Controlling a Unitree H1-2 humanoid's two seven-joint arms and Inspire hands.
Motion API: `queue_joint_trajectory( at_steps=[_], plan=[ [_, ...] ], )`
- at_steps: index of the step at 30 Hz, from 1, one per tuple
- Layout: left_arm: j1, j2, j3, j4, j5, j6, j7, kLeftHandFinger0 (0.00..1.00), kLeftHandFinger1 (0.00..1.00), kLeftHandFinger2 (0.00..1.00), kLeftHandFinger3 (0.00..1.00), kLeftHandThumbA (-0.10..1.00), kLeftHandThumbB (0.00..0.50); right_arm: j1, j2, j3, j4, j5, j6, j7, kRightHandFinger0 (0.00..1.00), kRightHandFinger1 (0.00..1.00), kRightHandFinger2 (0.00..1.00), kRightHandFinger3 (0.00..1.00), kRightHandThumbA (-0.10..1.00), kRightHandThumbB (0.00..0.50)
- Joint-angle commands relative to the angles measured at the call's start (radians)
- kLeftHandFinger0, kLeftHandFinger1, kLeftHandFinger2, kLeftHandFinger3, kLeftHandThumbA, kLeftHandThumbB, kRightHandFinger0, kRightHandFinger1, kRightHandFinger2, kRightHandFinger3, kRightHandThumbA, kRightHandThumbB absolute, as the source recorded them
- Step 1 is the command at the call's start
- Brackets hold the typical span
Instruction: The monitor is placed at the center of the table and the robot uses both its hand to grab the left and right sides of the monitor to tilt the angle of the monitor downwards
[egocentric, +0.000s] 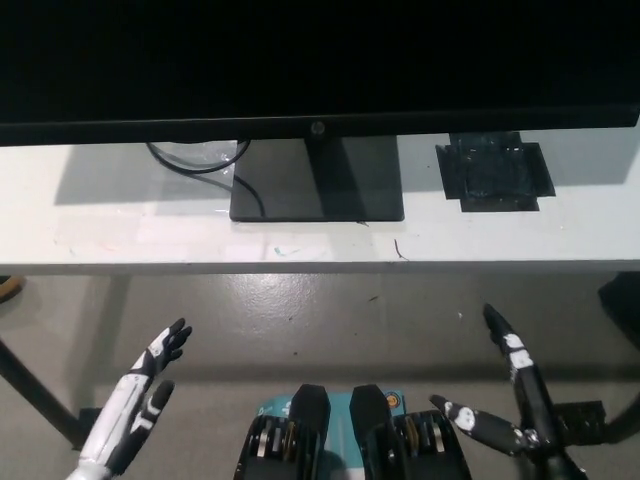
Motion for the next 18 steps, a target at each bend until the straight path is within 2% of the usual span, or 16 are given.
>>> queue_joint_trajectory(
  at_steps=[1, 4, 6, 8, 9, 10, 12, 14, 15, 18],
  plan=[
    [0.083, 0.097, 0.03, -0.278, 0.029, -0.047, 0.006, 1.0, 1.0, 1.0, 1.0, 1.0, 0.428, 0.077, -0.082, 0.059, -0.211, -0.125, -0.068, -0.216, 1.0, 1.0, 1.0, 1.0, 1.0, 0.415],
    [0.108, 0.134, 0.059, -0.361, 0.054, -0.047, 0.031, 1.0, 1.0, 1.0, 1.0, 1.0, 0.426, 0.1, -0.112, 0.072, -0.287, -0.197, -0.068, -0.291, 1.0, 1.0, 1.0, 1.0, 1.0, 0.436],
    [0.114, 0.143, 0.128, -0.425, 0.012, -0.047, 0.027, 1.0, 1.0, 1.0, 1.0, 1.0, 0.441, 0.106, -0.131, 0.047, -0.371, -0.207, -0.068, -0.313, 1.0, 1.0, 1.0, 1.0, 1.0, 0.443],
    [0.115, 0.141, 0.132, -0.427, 0.011, -0.047, 0.022, 1.0, 1.0, 1.0, 1.0, 1.0, 0.441, 0.105, -0.139, 0.059, -0.372, -0.212, -0.068, -0.331, 1.0, 1.0, 1.0, 1.0, 1.0, 0.444],
    [0.082, 0.15, 0.25, -0.476, 0.028, -0.047, 0.064, 1.0, 1.0, 1.0, 1.0, 1.0, 0.453, 0.078, -0.157, -0.024, -0.45, -0.189, -0.068, -0.302, 1.0, 1.0, 1.0, 1.0, 1.0, 0.422],
    [0.048, 0.143, 0.293, -0.472, 0.077, -0.047, 0.112, 1.0, 1.0, 1.0, 1.0, 1.0, 0.467, 0.059, -0.171, -0.045, -0.454, -0.194, -0.068, -0.317, 1.0, 1.0, 1.0, 1.0, 1.0, 0.409],
    [0.042, 0.128, 0.314, -0.474, 0.081, -0.047, 0.097, 1.0, 1.0, 1.0, 1.0, 1.0, 0.467, 0.058, -0.176, -0.043, -0.456, -0.199, -0.068, -0.327, 1.0, 1.0, 1.0, 1.0, 1.0, 0.408],
    [-0.019, 0.19, 0.363, -0.416, -0.073, -0.047, 0.039, 1.0, 1.0, 1.0, 1.0, 1.0, 0.494, -0.001, -0.212, -0.102, -0.447, -0.14, -0.068, -0.286, 1.0, 1.0, 1.0, 1.0, 1.0, 0.425],
    [-0.02, 0.186, 0.368, -0.416, -0.074, -0.047, 0.032, 1.0, 1.0, 1.0, 1.0, 1.0, 0.495, -0.001, -0.213, -0.101, -0.447, -0.141, -0.068, -0.289, 1.0, 1.0, 1.0, 1.0, 1.0, 0.424],
    [-0.063, 0.26, 0.431, -0.308, -0.11, -0.025, 0.011, 1.0, 1.0, 1.0, 1.0, 1.0, 0.494, -0.078, -0.238, -0.195, -0.411, -0.12, -0.068, -0.21, 1.0, 1.0, 1.0, 1.0, 1.0, 0.425]
  ],
)
